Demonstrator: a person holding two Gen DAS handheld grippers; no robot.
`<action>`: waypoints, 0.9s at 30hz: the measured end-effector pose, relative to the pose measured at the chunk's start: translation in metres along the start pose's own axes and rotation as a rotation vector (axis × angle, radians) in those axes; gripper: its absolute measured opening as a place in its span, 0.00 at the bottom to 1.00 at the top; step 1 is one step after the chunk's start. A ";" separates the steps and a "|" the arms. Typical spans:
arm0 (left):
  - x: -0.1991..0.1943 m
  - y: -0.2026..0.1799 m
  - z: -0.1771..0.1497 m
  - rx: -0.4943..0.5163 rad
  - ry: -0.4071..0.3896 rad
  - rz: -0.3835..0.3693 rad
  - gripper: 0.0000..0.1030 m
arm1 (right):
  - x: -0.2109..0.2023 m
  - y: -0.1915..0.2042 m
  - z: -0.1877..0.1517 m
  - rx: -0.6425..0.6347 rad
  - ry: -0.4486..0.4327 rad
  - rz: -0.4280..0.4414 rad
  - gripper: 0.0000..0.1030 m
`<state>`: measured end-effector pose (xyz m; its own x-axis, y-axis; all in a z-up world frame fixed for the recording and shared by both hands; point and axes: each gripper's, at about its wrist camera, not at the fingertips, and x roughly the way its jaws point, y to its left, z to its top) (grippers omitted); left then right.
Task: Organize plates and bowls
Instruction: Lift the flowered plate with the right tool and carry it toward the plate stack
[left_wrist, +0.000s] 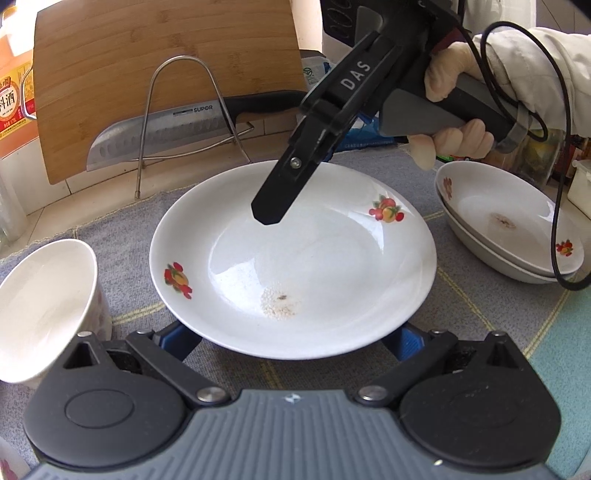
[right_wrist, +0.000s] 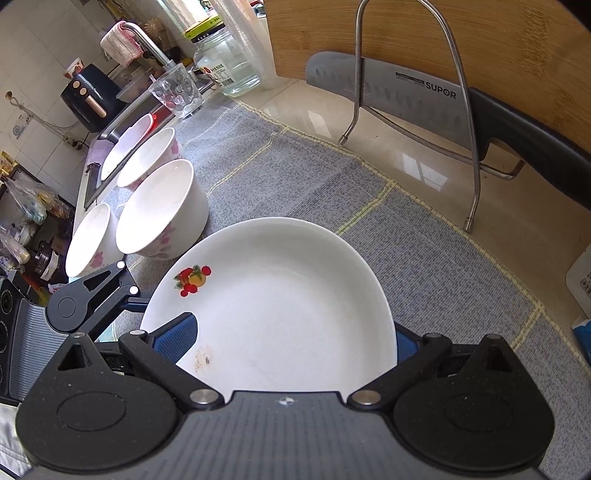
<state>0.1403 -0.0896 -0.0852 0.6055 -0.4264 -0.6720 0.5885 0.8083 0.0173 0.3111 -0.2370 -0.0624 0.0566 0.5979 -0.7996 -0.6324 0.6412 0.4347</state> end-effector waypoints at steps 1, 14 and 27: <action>-0.002 -0.001 0.000 0.000 0.000 -0.003 0.98 | -0.001 0.002 -0.002 0.001 -0.001 -0.001 1.00; -0.032 -0.012 0.001 0.043 -0.001 -0.026 0.98 | -0.021 0.030 -0.022 0.010 -0.037 -0.008 1.00; -0.053 -0.034 0.007 0.123 -0.013 -0.095 0.98 | -0.052 0.046 -0.057 0.045 -0.089 -0.065 1.00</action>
<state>0.0922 -0.0977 -0.0452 0.5506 -0.5041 -0.6653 0.7041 0.7086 0.0457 0.2351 -0.2659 -0.0240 0.1659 0.5930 -0.7879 -0.5895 0.7001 0.4028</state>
